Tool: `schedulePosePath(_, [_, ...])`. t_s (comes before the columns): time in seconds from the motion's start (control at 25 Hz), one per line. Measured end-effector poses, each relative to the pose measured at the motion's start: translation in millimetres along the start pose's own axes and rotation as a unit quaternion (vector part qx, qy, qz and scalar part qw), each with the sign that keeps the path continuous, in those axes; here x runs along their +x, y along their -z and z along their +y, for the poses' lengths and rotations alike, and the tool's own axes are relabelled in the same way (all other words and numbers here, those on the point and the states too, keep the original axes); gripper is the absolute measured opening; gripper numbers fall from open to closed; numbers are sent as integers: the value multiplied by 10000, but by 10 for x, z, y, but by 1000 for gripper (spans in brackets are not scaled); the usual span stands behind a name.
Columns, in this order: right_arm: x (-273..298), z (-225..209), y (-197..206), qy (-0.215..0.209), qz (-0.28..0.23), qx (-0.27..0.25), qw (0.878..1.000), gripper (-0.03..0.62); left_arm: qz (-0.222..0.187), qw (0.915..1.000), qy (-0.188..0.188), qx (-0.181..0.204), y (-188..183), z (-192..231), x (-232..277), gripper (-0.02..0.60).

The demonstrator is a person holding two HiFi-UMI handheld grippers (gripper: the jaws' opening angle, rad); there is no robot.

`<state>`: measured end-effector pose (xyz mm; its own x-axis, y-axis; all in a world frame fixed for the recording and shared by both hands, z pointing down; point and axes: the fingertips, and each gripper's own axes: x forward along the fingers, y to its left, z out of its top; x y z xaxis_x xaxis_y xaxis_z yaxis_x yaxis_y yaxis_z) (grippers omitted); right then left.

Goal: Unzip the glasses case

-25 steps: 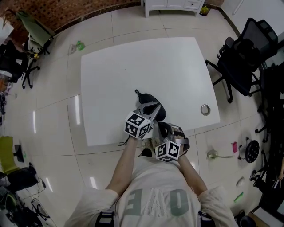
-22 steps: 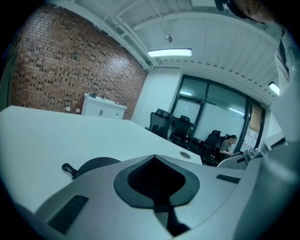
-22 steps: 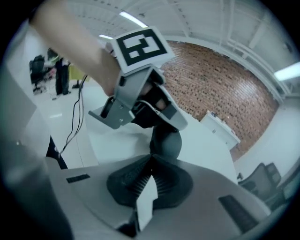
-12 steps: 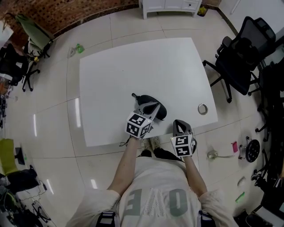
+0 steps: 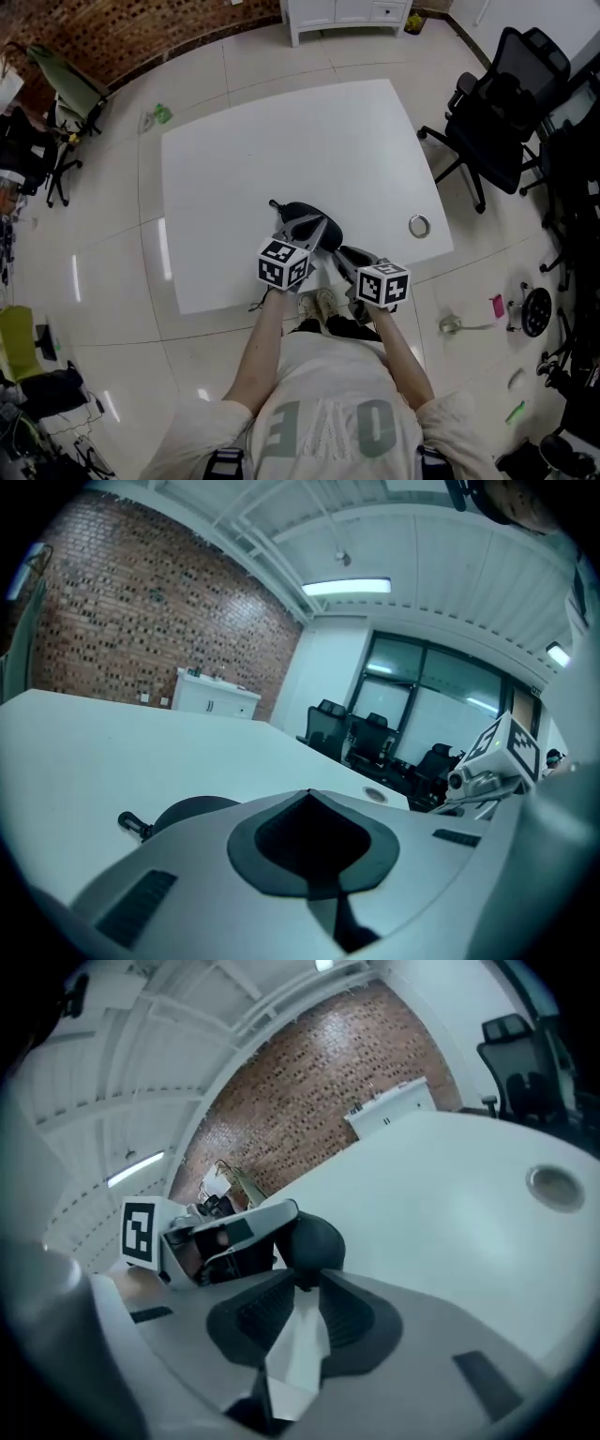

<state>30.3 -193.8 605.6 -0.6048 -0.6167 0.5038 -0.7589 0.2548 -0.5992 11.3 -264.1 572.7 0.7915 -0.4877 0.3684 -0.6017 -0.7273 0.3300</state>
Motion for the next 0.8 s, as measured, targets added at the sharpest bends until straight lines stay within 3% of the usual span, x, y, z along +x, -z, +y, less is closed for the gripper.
schedulePosePath(0.2, [40, -65, 105, -35, 117, 506, 9986, 54, 19, 10000, 47, -13, 7, -37, 25, -8])
schedulePosePath(0.4, [35, -9, 155, 124, 210, 95, 9997, 2, -16, 10000, 71, 1, -3, -22, 2, -8])
schedulePosePath(0.48, [30, -12, 142, 243, 249, -268, 9990, 2, -20, 10000, 76, 11, -11, -15, 7, -9])
schedulePosePath(0.56, [7, -14, 128, 444, 310, -970, 9938, 2, -11, 10000, 85, 26, -11, -23, 19, -9])
schedulePosePath(0.68, [-5, 21, 121, 830, 453, -2348, 9674, 2, 0, 9999, 101, 44, 0, -31, 15, -9])
schedulePosePath(0.8, [-17, -62, 43, 1083, 371, -2657, 9572, 2, -20, 9999, 115, 30, -6, -36, 33, -9])
